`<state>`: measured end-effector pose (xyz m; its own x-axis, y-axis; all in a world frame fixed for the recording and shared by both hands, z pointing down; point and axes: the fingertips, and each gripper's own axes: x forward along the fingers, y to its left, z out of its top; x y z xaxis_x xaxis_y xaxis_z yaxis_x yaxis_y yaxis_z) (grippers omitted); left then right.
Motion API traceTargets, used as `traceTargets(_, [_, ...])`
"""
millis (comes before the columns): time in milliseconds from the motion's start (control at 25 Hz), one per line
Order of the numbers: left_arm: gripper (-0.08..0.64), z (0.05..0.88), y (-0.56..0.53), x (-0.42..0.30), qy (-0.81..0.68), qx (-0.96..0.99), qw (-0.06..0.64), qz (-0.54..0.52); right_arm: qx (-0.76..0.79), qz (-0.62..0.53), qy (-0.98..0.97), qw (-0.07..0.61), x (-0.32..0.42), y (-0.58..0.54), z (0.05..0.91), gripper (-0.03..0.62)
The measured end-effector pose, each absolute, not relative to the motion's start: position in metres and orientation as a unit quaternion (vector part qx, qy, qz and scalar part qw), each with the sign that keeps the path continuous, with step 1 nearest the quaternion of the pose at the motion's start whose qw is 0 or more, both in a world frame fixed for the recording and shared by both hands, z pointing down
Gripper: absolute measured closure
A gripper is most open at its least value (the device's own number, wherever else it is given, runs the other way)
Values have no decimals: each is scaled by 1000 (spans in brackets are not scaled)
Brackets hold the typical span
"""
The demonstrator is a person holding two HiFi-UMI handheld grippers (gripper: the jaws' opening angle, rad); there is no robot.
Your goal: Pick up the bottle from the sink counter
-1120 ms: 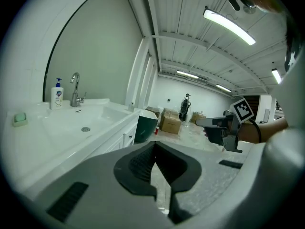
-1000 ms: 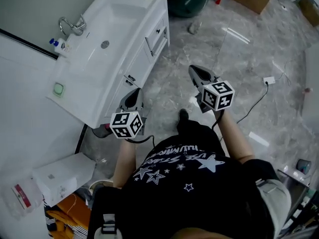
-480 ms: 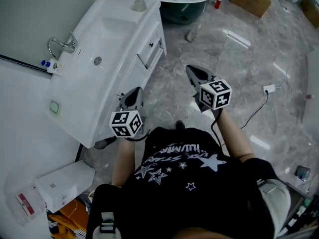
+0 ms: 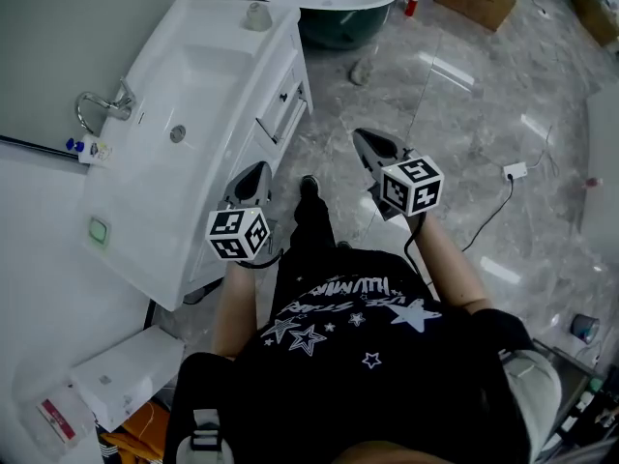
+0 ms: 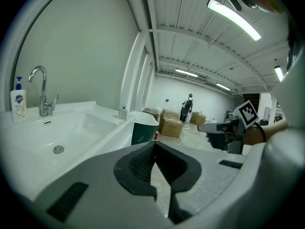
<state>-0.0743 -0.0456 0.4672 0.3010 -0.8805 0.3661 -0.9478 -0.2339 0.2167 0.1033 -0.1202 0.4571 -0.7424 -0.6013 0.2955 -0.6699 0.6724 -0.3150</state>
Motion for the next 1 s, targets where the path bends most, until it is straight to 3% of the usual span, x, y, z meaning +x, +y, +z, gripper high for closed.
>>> traceTargets(1000, [551, 459, -348, -175, -567, 802, 179, 55, 385, 212, -892, 107, 10, -366, 468, 586])
